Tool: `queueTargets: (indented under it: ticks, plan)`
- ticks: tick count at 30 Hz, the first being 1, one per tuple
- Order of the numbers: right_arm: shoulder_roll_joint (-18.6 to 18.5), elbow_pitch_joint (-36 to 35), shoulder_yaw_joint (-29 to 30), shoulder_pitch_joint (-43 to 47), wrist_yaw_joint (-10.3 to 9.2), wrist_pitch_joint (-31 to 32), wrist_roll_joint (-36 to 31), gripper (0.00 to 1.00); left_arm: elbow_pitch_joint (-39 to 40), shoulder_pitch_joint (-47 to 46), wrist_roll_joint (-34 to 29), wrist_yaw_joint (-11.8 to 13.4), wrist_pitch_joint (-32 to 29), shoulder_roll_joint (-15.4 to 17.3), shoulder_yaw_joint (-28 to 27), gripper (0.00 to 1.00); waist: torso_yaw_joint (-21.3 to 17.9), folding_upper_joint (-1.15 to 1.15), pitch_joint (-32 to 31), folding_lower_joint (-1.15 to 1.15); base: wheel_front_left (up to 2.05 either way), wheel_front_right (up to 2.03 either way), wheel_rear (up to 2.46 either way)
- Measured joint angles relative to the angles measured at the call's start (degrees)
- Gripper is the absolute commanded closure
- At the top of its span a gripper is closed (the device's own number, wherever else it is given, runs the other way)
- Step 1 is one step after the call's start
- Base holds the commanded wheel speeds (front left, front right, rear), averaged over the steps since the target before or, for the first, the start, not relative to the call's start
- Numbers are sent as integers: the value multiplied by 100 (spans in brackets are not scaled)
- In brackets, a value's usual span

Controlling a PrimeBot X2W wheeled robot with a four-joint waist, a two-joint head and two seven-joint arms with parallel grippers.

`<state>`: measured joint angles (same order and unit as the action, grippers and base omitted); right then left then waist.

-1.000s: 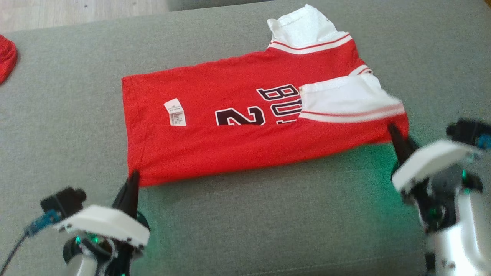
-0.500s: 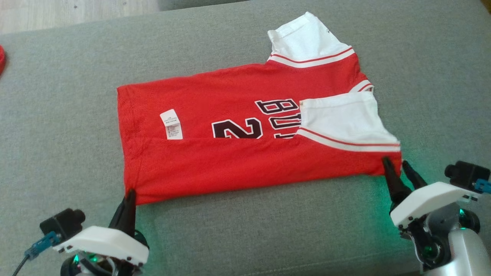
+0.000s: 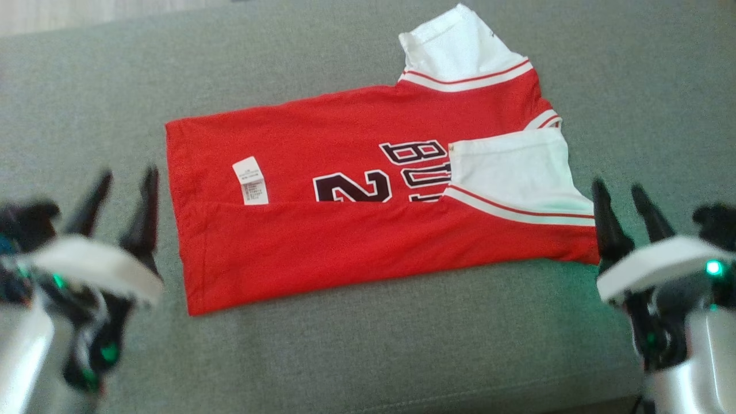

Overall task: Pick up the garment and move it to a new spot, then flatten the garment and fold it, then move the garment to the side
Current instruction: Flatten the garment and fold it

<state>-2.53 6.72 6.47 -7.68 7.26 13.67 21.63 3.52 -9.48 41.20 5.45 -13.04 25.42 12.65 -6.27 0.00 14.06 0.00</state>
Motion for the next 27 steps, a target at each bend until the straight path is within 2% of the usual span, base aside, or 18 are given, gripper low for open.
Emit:
queueTargets:
  ticks: [4, 7, 12, 19, 27]
  plan:
    - [-2, -283, -214, -554, 0, 162, -135, 0, -29, -976, -197, -100, -525, 367, 46, 0, -54, 0, 205, 1, 0, 0, 0]
    - [-4, -389, -433, -971, 0, 248, -172, 0, -343, -1567, -268, -153, -1005, 549, 174, 0, -119, 0, 385, 1, 0, 0, 0]
    - [-7, -430, -800, -1452, 0, 322, -146, 0, -920, -2031, -293, -252, -1729, 666, 442, 0, -267, 0, 681, 1, 0, 0, 0]
    - [-11, -431, -1020, -1745, 0, 326, -110, 0, -1428, -2257, -288, -249, -2125, 722, 538, 0, -442, 0, 1012, 1, 0, 0, 0]
    - [-16, -444, -1181, -1945, 0, 332, -87, 0, -1647, -2553, -289, -246, -2227, 836, 545, 0, -549, 0, 1280, 1, 0, 0, 0]
